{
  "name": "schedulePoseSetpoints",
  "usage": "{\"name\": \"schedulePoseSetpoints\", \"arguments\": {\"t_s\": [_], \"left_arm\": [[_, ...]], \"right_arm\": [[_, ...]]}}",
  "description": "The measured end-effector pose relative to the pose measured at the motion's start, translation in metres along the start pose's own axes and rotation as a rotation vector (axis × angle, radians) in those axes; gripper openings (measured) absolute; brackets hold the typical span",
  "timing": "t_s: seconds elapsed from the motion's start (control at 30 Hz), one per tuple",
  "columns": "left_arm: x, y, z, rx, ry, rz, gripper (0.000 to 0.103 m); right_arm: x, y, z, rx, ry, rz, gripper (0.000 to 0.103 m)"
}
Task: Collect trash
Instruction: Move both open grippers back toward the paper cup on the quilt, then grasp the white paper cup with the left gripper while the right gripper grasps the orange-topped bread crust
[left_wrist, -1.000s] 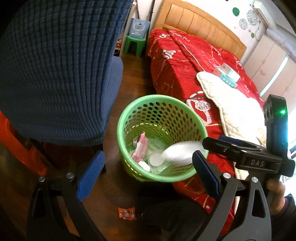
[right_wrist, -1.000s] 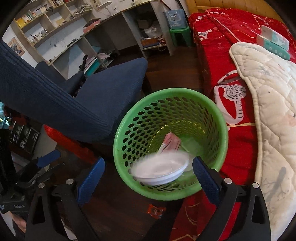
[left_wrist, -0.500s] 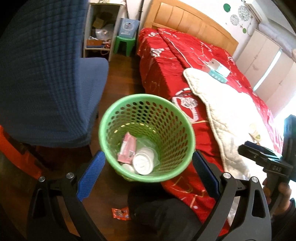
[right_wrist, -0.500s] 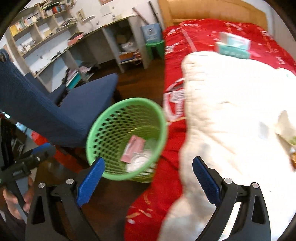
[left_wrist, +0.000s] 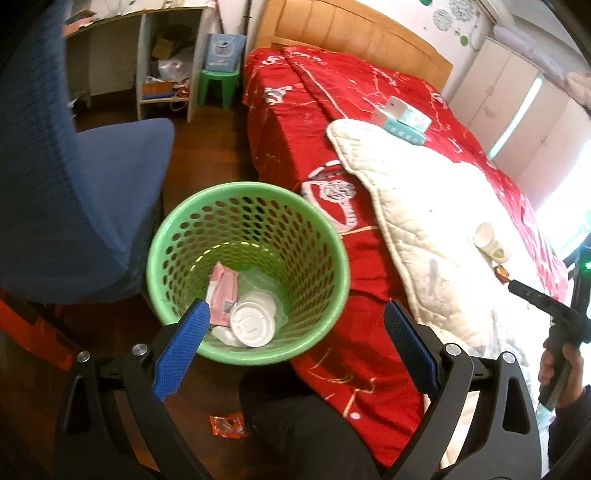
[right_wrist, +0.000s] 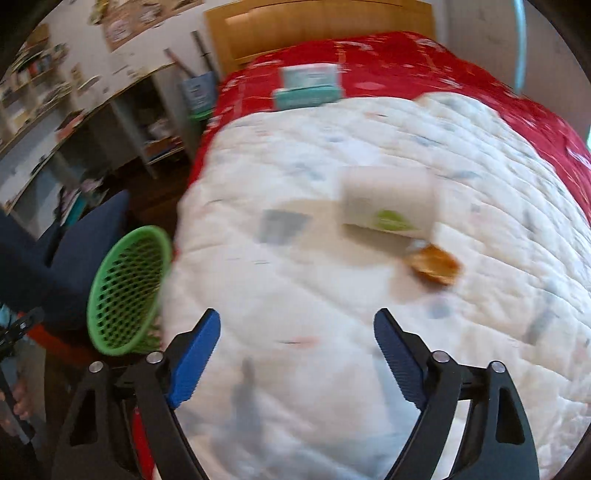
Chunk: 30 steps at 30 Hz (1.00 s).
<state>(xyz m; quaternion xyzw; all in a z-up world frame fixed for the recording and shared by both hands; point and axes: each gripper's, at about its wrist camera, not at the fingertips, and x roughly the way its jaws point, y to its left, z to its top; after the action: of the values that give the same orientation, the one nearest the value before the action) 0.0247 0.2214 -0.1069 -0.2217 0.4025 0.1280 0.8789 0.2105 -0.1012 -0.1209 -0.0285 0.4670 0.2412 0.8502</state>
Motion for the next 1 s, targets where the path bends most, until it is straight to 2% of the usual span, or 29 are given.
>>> {"name": "schedulePoseSetpoints", "arguments": {"t_s": [0.2,0.37,0.87,1.0], "left_arm": [[0.006,-0.027,0.006,0.052,0.003,-0.017,0.094],[0.014,-0.054,0.012,0.105,0.012,-0.038,0.094],[0.047,-0.124,0.031,0.21,0.04,-0.116,0.094],[0.059,-0.148,0.037,0.255,0.045,-0.143,0.093]], "right_arm": [[0.007,-0.053,0.008,0.071,-0.003,-0.066,0.072],[0.018,-0.078,0.014,0.095,0.006,-0.083,0.07],[0.055,-0.096,0.026,0.032,0.058,-0.11,0.063],[0.058,-0.093,0.027,-0.001,0.057,-0.128,0.057]]}}
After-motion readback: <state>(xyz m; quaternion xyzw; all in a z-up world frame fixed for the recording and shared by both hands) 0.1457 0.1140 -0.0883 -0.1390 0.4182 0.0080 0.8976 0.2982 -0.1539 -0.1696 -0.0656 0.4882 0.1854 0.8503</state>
